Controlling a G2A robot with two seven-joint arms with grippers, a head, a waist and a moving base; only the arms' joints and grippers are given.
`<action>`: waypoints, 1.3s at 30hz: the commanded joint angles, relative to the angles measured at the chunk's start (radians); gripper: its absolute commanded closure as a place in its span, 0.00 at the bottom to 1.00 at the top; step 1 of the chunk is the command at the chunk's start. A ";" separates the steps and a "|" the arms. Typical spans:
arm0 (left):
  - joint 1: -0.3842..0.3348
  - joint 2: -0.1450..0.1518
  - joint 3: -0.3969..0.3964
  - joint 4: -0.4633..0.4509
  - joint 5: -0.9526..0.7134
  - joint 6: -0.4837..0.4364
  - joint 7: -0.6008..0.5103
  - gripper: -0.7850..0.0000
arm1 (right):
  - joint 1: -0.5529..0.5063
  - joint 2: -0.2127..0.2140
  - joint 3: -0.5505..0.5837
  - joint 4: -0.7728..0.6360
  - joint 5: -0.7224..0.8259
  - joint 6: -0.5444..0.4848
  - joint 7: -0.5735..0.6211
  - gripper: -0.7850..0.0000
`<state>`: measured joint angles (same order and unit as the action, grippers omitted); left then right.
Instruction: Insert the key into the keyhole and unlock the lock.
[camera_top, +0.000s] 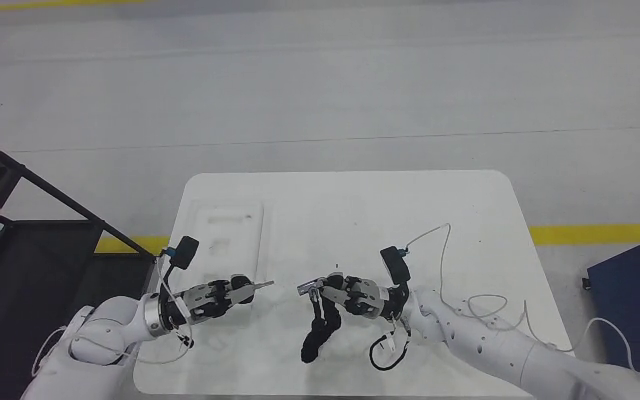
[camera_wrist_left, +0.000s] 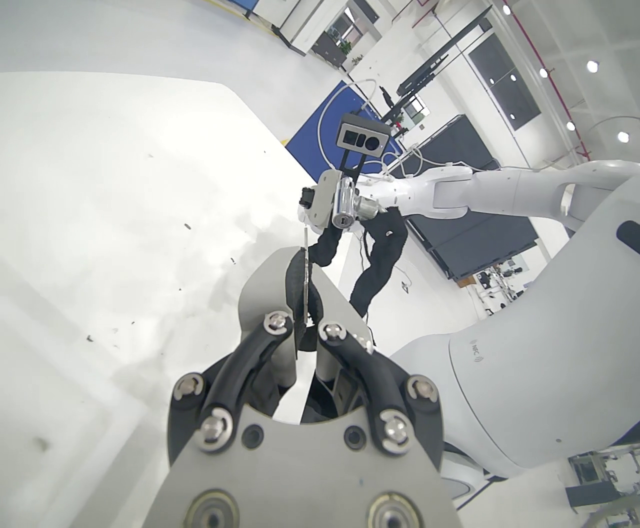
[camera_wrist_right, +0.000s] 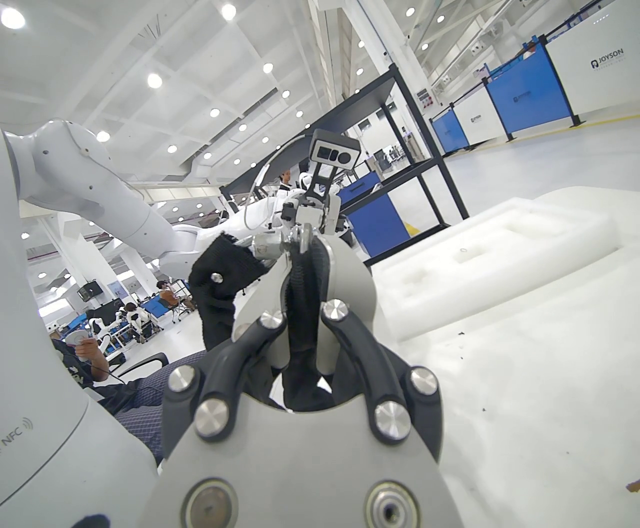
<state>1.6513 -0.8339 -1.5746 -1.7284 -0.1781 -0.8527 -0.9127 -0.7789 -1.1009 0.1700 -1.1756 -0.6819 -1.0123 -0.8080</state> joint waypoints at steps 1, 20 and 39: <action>-0.013 -0.002 0.027 0.014 0.003 -0.007 0.002 1.00 | 0.000 0.000 0.000 0.000 0.000 0.000 0.000 1.00; -0.025 -0.003 0.095 0.040 -0.137 -0.022 -0.005 1.00 | -0.104 -0.022 0.093 -0.025 0.074 0.000 0.054 1.00; -0.004 0.004 0.105 -0.004 -0.151 -0.011 -0.022 1.00 | -0.107 -0.032 0.094 -0.010 0.098 0.000 0.067 1.00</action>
<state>1.6496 -0.8296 -1.4739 -1.7307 -0.3317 -0.8661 -0.9372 -0.8855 -1.1326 0.2640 -1.1853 -0.5843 -1.0123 -0.7409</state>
